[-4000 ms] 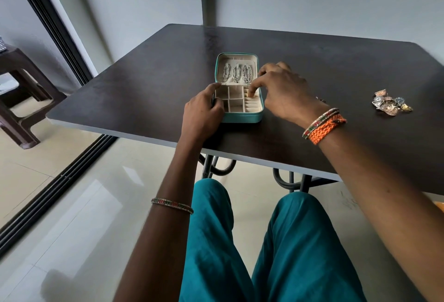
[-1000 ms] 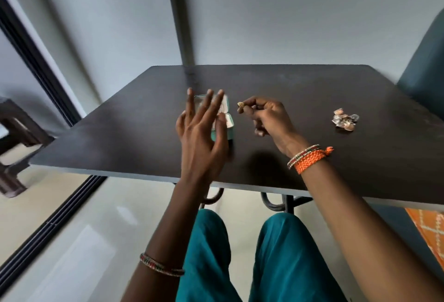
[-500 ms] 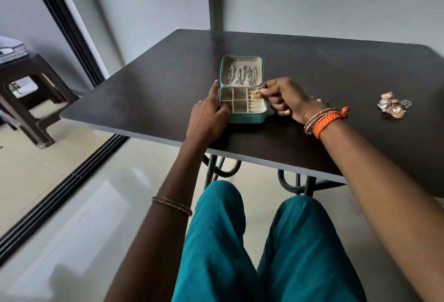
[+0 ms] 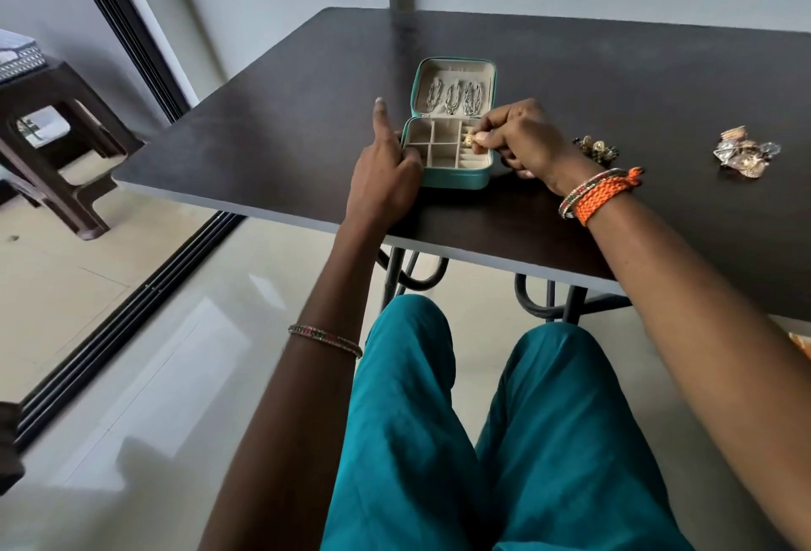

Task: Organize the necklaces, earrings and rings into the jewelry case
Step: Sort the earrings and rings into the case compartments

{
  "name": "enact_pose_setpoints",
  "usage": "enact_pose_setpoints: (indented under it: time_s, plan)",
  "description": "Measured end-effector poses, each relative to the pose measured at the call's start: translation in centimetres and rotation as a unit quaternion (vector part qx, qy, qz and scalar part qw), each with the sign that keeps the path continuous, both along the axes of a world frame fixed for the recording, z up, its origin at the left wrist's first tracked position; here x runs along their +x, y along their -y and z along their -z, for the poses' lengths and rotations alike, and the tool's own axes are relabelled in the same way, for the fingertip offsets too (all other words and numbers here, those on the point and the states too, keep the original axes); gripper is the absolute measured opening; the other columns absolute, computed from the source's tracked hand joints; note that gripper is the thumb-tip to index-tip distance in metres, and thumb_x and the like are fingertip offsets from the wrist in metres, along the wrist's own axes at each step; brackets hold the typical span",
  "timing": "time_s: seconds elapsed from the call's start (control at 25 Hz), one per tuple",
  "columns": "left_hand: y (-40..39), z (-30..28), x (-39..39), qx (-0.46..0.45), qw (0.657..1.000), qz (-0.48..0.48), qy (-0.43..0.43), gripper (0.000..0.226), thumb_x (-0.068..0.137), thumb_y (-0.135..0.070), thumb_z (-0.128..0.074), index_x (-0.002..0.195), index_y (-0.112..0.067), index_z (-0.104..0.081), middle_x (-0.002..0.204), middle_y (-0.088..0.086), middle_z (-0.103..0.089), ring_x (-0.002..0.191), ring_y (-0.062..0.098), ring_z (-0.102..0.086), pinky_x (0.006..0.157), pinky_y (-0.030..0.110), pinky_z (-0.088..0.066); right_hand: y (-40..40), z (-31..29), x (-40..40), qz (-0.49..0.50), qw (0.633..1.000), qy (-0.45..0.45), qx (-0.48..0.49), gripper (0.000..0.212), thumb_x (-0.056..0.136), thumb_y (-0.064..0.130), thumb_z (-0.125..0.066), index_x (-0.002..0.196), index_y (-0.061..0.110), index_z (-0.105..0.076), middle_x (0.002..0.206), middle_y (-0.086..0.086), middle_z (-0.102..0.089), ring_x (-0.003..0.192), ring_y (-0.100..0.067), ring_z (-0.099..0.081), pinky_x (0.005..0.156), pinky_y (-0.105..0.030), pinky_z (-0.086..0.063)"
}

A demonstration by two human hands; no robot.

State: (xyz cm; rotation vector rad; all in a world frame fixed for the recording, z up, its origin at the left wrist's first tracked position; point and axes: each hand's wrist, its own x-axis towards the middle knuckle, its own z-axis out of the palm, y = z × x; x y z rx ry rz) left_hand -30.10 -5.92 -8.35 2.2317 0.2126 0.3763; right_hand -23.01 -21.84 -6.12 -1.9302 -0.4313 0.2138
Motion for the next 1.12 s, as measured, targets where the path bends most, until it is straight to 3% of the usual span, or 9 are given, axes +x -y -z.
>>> enact_pose_setpoints:
  time_s: [0.08,0.24,0.36,0.52,0.64,0.84,1.04,1.12]
  plan:
    - [0.0,0.1,0.0,0.007,1.000,0.005,-0.001,0.080,0.075,-0.024,-0.029,0.151,-0.012,-0.007,0.106,0.014,-0.066,0.083,0.032,-0.060,0.077,0.044,-0.047,0.1,0.0,-0.1,0.002,1.000,0.012,-0.010,0.021,0.090,0.002,-0.051,0.074,0.008,-0.063,0.063,0.002,-0.061,0.030,0.000,-0.028,0.031,-0.013,-0.019]
    - [-0.1,0.0,0.3,0.014,1.000,0.001,0.000,0.079,0.074,-0.024,-0.029,0.149,-0.009,-0.012,0.115,0.014,-0.064,0.089,0.027,-0.059,0.076,0.035,-0.042,0.0,-0.1,-1.2,0.020,0.994,0.095,-0.052,0.020,0.093,0.007,-0.052,0.080,0.002,-0.065,0.039,0.019,-0.053,0.033,0.007,-0.046,0.036,-0.008,-0.034]
    - [-0.2,0.1,0.3,0.016,1.000,0.003,0.005,0.070,0.080,-0.020,-0.033,0.148,-0.009,-0.018,0.122,0.015,-0.061,0.098,0.030,-0.059,0.080,0.035,-0.042,0.1,0.1,-1.1,0.028,0.994,0.098,-0.026,0.019,0.091,0.009,-0.055,0.074,0.009,-0.062,0.055,0.017,-0.062,0.034,0.008,-0.047,0.036,-0.007,-0.033]
    - [-0.2,0.1,0.4,0.023,1.000,0.000,0.004,0.058,0.090,-0.007,-0.037,0.147,-0.010,-0.022,0.130,0.015,-0.058,0.107,0.029,-0.057,0.080,0.029,-0.038,0.4,0.8,-0.1,0.048,0.995,0.093,-0.001,0.004,0.086,0.016,-0.064,0.082,0.015,-0.063,0.041,0.013,-0.052,0.029,-0.003,-0.033,0.033,-0.018,-0.029]
    - [-0.2,0.1,0.4,0.024,1.000,0.003,0.008,0.057,0.090,-0.007,-0.037,0.146,-0.010,-0.024,0.130,0.016,-0.057,0.107,0.029,-0.057,0.082,0.030,-0.040,0.7,1.0,0.1,0.026,0.995,0.089,0.035,0.006,0.086,0.012,-0.064,0.087,0.014,-0.059,0.045,0.004,-0.044,0.031,-0.006,-0.025,0.034,-0.016,-0.026]
    - [-0.1,-0.1,0.3,0.029,1.000,0.000,0.008,0.054,0.092,-0.007,-0.037,0.145,-0.011,-0.027,0.132,0.014,-0.056,0.111,0.026,-0.055,0.081,0.024,-0.036,0.6,1.2,-0.2,-0.003,0.991,0.127,0.041,0.006,0.085,0.002,-0.061,0.089,0.003,-0.065,0.036,0.011,-0.039,0.030,-0.005,-0.022,0.034,-0.013,-0.025]
    - [-0.1,0.0,0.3,0.026,1.000,0.003,0.007,0.053,0.092,-0.008,-0.038,0.144,-0.011,-0.029,0.133,0.015,-0.055,0.113,0.028,-0.056,0.088,0.030,-0.042,0.5,1.3,-0.2,0.019,0.989,0.145,0.022,0.015,0.085,0.000,-0.055,0.083,0.002,-0.070,0.041,0.005,-0.041,0.031,-0.003,-0.023,0.035,-0.013,-0.024]
    - [-0.1,0.0,0.3,0.030,1.000,0.002,0.008,0.052,0.092,-0.009,-0.038,0.143,-0.011,-0.030,0.133,0.016,-0.055,0.113,0.029,-0.056,0.091,0.034,-0.044,0.5,1.2,-0.2,0.030,0.988,0.148,0.013,0.020,0.085,0.000,-0.052,0.082,0.004,-0.071,0.038,0.011,-0.042,0.031,-0.004,-0.023,0.034,-0.014,-0.025]
